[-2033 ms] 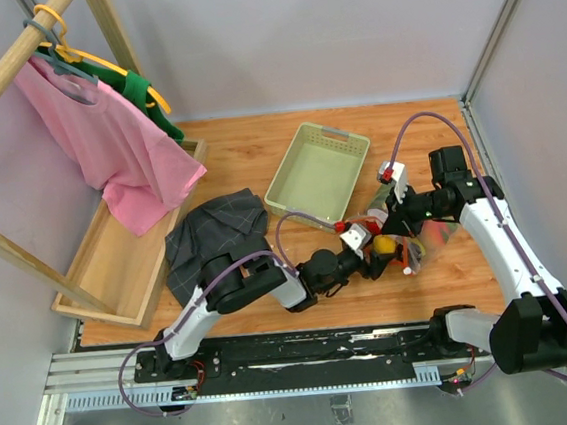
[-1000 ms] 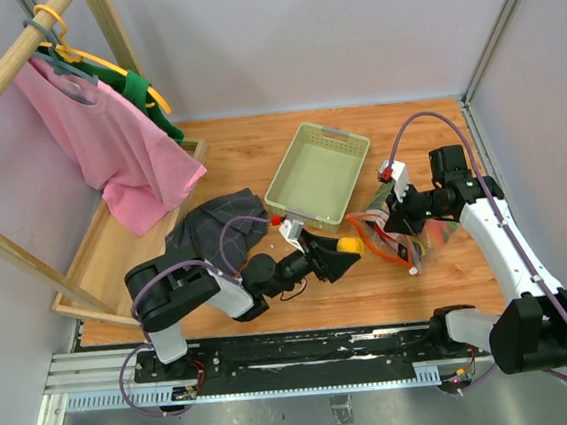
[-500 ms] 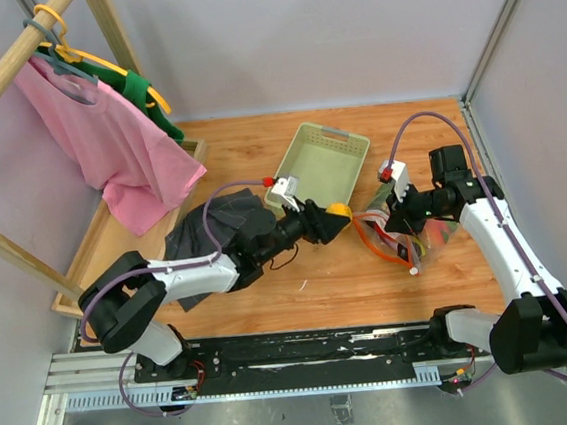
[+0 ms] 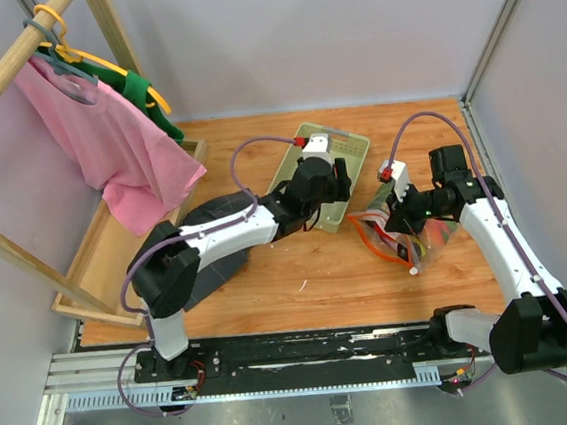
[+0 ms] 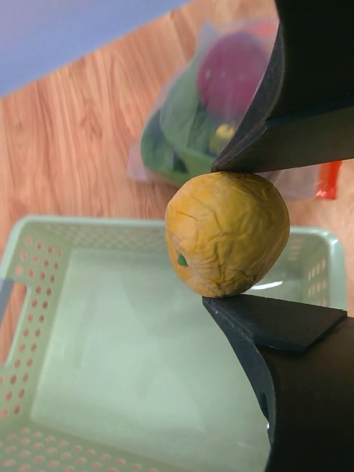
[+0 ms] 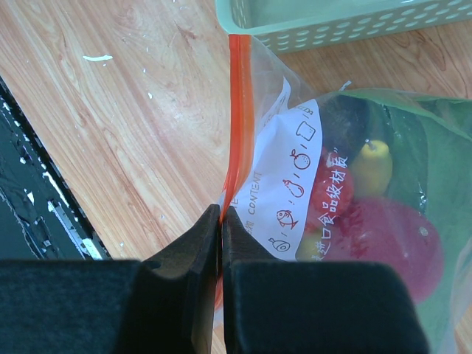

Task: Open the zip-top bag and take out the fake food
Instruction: Place the fake fruit in the bin.

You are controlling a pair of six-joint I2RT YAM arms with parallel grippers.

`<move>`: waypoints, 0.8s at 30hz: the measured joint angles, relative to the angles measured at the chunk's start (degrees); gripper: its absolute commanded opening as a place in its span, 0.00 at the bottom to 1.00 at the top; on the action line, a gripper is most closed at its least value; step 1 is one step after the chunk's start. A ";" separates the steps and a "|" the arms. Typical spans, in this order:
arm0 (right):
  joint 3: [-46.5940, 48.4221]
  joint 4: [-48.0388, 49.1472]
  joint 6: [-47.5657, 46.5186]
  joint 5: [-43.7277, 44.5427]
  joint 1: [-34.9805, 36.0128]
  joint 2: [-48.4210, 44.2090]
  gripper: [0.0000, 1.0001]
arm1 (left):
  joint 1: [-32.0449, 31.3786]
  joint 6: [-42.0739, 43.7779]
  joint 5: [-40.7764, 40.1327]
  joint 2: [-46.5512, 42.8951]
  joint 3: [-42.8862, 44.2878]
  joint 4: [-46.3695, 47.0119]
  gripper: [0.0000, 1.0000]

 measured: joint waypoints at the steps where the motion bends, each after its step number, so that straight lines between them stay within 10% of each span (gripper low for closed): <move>1: 0.00 0.00 0.02 0.00 0.00 0.00 0.06 | 0.07 0.55 -1.01 1.99 2.25 -1.92 0.00; 24: -0.02 0.04 0.11 0.02 0.00 0.44 0.06 | 8.39 13.11 -7.43 27.58 36.87 -17.77 0.01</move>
